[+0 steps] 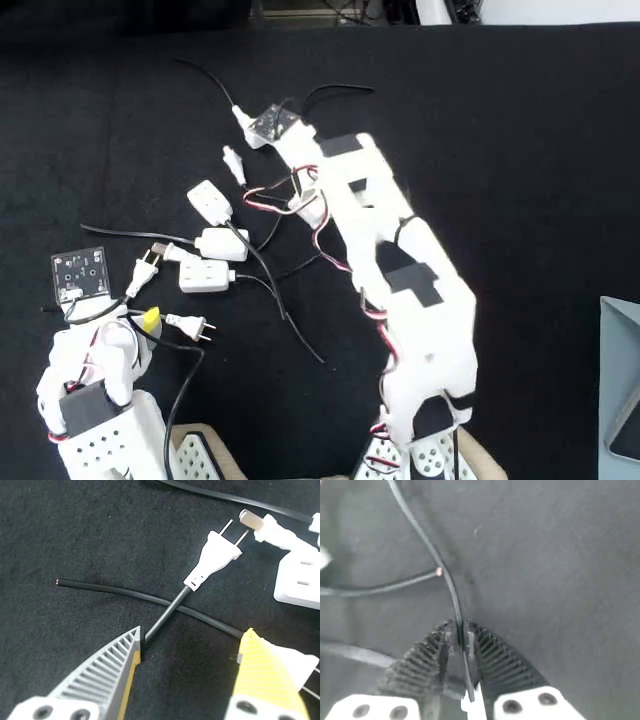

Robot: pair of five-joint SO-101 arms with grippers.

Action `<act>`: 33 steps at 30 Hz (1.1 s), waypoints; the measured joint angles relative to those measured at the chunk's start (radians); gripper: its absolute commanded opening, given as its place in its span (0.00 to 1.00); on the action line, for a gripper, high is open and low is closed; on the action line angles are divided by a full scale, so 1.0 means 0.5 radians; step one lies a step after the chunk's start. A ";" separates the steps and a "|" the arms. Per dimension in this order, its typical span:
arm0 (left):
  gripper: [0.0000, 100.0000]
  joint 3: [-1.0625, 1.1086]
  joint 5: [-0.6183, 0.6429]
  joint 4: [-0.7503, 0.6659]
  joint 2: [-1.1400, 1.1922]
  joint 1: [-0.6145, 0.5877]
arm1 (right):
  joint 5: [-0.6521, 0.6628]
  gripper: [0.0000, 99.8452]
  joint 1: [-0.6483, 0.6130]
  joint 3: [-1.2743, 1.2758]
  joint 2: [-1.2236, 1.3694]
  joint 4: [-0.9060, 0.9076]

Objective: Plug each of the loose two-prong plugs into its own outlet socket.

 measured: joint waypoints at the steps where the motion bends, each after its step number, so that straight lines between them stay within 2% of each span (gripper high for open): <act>1: 0.31 0.000 0.000 0.000 0.000 0.000 | 0.000 0.01 -0.009 0.000 -0.071 0.068; 8: 0.31 0.000 -0.006 0.000 0.000 0.000 | -0.074 0.01 -0.031 0.175 -0.657 0.353; 16: 0.31 0.000 -0.006 0.000 0.000 0.000 | -0.104 0.01 -0.034 0.795 -1.553 0.374; 20: 0.31 0.000 -0.009 0.000 0.000 0.000 | -0.104 0.01 -0.006 1.031 -2.090 0.494; 26: 0.31 0.000 -0.009 0.000 0.000 0.000 | -0.080 0.01 0.187 1.108 -2.869 0.733; 29: 0.31 0.000 -0.009 0.000 0.000 0.000 | 0.055 0.01 0.313 1.151 -3.188 0.890; 33: 0.31 0.000 -0.009 0.000 0.000 0.000 | 0.206 0.01 0.565 1.237 -3.357 1.028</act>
